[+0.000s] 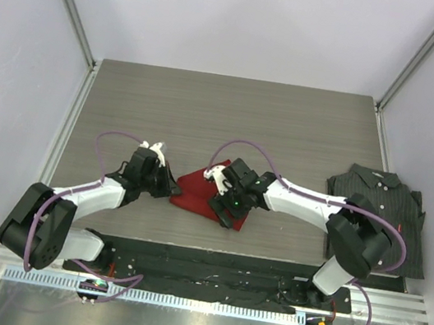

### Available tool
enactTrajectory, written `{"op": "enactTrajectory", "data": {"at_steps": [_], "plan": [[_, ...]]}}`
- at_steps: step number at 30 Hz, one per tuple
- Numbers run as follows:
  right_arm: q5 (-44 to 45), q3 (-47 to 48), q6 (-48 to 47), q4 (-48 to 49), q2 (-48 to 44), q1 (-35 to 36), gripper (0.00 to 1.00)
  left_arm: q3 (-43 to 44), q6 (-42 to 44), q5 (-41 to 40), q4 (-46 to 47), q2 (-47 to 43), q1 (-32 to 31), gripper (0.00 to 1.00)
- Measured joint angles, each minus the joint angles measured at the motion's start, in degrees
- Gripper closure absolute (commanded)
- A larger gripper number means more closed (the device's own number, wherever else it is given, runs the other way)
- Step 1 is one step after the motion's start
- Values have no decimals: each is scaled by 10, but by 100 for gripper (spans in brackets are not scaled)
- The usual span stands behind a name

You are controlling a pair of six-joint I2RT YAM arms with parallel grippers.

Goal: Fold the napkin, place the utensils inside, and roll it up
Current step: Roll the napkin with the utensil

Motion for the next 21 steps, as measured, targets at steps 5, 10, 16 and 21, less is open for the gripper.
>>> {"op": "enactTrajectory", "data": {"at_steps": [5, 10, 16, 21], "plan": [[-22, 18, 7, -20, 28, -14, 59, 0, 0, 0, 0, 0, 0, 100], [-72, 44, 28, -48, 52, -41, 62, 0, 0, 0, -1, 0, 0, 100], [-143, 52, 46, -72, 68, -61, 60, 0, 0, 0, -1, 6, 0, 100], [-176, 53, 48, -75, 80, -77, 50, 16, 0, 2, 0, 40, 0, 100]]}}
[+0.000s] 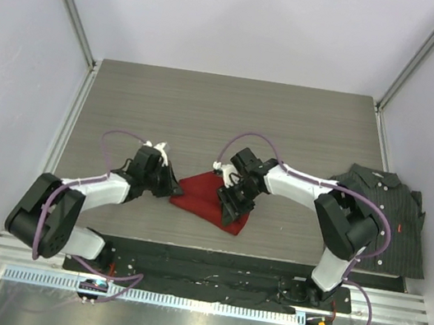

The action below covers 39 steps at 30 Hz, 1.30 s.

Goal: Fold the napkin, place the utensils inside, and roll it up
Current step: Roll the napkin with the utensil

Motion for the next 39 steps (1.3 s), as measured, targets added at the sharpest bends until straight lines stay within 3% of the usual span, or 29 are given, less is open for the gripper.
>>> {"op": "enactTrajectory", "data": {"at_steps": [9, 17, 23, 27, 37, 39], "plan": [[-7, 6, 5, -16, -9, 0, 24, 53, 3, 21, 0, 68, 0, 100], [149, 41, 2, -10, -80, 61, 15, 64, 5, 31, -2, 81, 0, 100], [289, 40, -37, 85, -108, 162, 16, 78, 6, 41, -11, 94, 1, 100], [330, 28, -67, 146, -90, 204, 18, 82, 7, 43, -15, 97, 1, 100], [345, 19, -96, 199, 0, 205, 31, 86, 7, 43, -22, 97, 1, 100], [344, 16, -95, 202, 10, 203, 39, 86, 7, 43, -23, 97, 1, 100]]}}
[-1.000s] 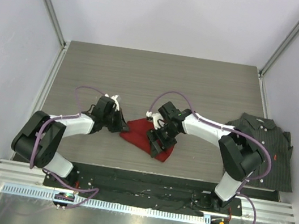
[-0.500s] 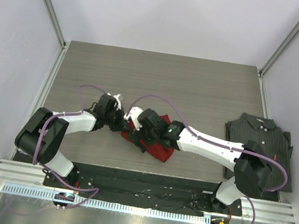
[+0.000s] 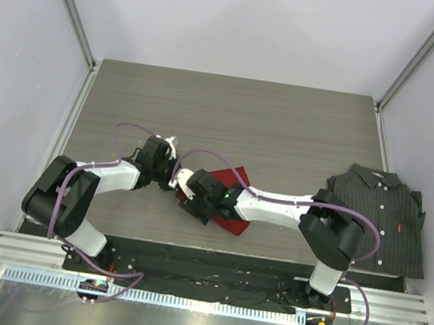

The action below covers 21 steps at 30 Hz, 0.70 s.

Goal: Fold the napkin, place the utensils inside, and roll it up
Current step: Roll the napkin with the utensil

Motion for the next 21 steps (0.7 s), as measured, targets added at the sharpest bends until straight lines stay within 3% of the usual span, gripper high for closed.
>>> {"op": "enactTrajectory", "data": {"at_steps": [4, 6, 7, 10, 13, 21], "plan": [[-19, -5, 4, 3, 5, -14, 52, 0, 3, 0, -1, -3, 0, 95], [-46, -7, 8, 5, 5, -26, 58, -2, 6, -2, -5, -10, 0, 82], [-65, -9, 11, 8, 5, -34, 60, -4, 8, -5, -9, -15, 0, 69], [-123, -17, 19, 18, 5, -55, 62, -12, 10, -23, -33, -48, 0, 47], [-170, -21, 26, 28, 5, -71, 62, -19, 10, -48, -62, -103, 0, 37], [-325, -27, 63, 52, 19, -120, 62, -74, 8, -122, -93, -269, 0, 37]]}}
